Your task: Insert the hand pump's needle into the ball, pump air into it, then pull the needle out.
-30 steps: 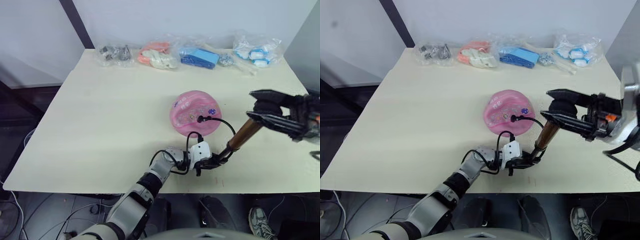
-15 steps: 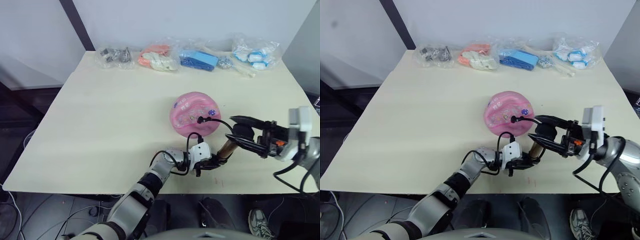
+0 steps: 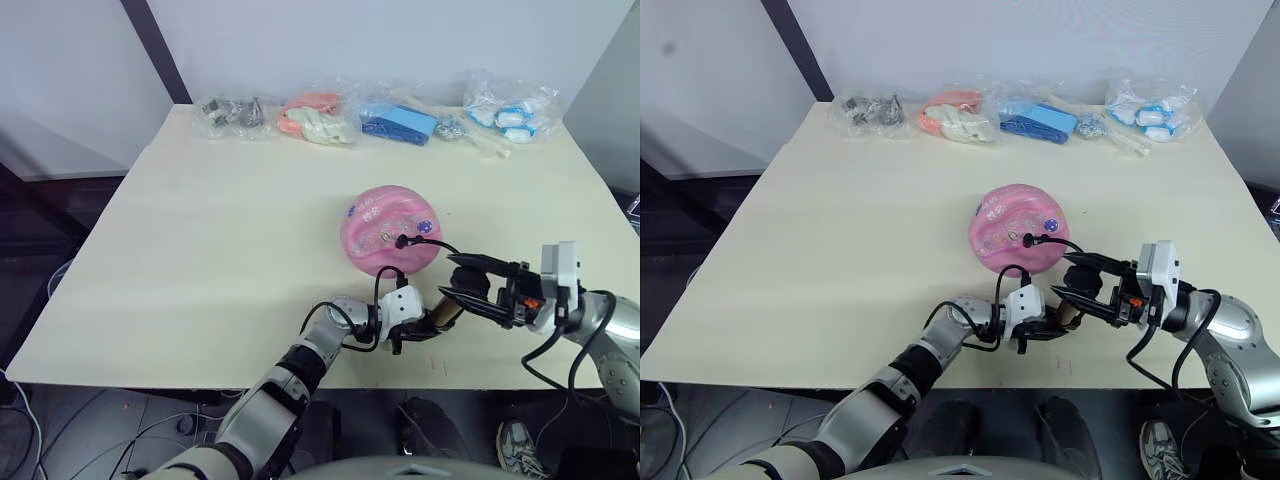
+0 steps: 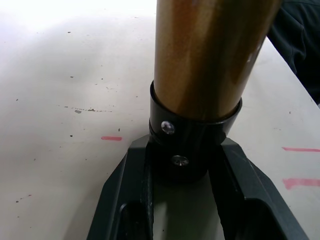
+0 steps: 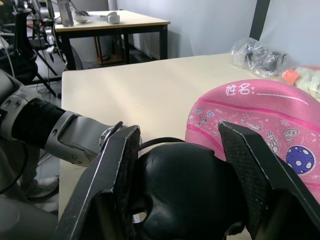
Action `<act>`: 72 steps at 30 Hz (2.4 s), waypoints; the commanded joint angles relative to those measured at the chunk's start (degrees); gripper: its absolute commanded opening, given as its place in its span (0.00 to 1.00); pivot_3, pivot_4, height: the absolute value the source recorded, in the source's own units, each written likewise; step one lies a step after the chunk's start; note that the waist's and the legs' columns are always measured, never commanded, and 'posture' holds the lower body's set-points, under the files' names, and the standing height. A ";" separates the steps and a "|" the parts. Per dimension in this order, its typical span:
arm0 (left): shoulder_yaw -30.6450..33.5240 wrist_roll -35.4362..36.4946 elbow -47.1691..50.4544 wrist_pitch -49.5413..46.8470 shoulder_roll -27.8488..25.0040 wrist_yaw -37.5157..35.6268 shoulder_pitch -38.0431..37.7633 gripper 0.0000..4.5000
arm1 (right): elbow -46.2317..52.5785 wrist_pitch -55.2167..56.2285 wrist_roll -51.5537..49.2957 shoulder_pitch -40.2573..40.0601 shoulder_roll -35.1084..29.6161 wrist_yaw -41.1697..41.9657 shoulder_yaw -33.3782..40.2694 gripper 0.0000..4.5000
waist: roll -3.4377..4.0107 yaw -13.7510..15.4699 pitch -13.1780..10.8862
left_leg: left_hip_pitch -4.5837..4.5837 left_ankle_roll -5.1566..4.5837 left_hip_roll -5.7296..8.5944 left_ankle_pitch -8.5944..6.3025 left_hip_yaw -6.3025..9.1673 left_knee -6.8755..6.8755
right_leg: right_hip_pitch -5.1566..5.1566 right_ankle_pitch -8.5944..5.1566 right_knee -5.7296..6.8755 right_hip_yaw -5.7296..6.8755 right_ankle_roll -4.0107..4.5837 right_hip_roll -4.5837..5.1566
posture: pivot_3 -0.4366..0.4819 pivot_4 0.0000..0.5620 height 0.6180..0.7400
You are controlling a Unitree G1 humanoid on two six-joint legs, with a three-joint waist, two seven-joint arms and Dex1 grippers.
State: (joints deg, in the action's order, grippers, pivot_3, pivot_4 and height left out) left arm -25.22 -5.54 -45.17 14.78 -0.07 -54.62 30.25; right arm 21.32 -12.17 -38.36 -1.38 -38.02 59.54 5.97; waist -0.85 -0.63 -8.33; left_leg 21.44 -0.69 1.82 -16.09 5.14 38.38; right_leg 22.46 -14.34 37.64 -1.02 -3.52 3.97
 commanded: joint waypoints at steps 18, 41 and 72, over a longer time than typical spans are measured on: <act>0.17 -0.97 -4.15 0.73 -0.17 -0.22 0.42 0.24 | 12.25 -23.41 -28.71 7.47 -15.84 -6.29 22.34 0.45 | 0.10 0.41 -0.08 | 0.24 -0.08 0.01 -0.04 0.00 0.01 | 0.20 -0.01 -0.02 0.01 -0.01 0.06 | 0.48 0.27 0.97; 0.18 -1.30 -5.20 1.32 0.62 0.22 0.77 0.24 | 11.81 -25.79 -25.21 8.23 -17.92 -5.53 17.97 0.45 | 0.07 0.58 -0.03 | 0.21 -0.12 -0.02 -0.07 -0.05 0.01 | 0.15 -0.01 -0.03 -0.01 -0.02 0.06 | 0.48 0.27 0.97; 1.04 -1.68 -6.14 1.43 1.09 0.78 1.24 0.24 | 7.48 -11.38 -9.22 3.26 -7.23 -1.40 5.87 0.45 | 0.12 0.11 -0.05 | -0.56 -0.21 -0.02 -0.14 0.03 -0.12 | -0.68 -0.05 -0.36 0.05 -0.07 0.05 | 0.48 0.27 0.97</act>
State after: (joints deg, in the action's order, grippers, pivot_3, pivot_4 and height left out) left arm -24.74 -6.67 -49.28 17.61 1.13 -55.14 31.72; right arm 24.76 -22.09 -42.84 0.95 -44.58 57.32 9.45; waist -0.73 -0.52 -8.37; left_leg 20.92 -0.91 1.79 -16.25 5.18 38.26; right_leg 21.79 -14.39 37.24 -0.97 -3.59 4.03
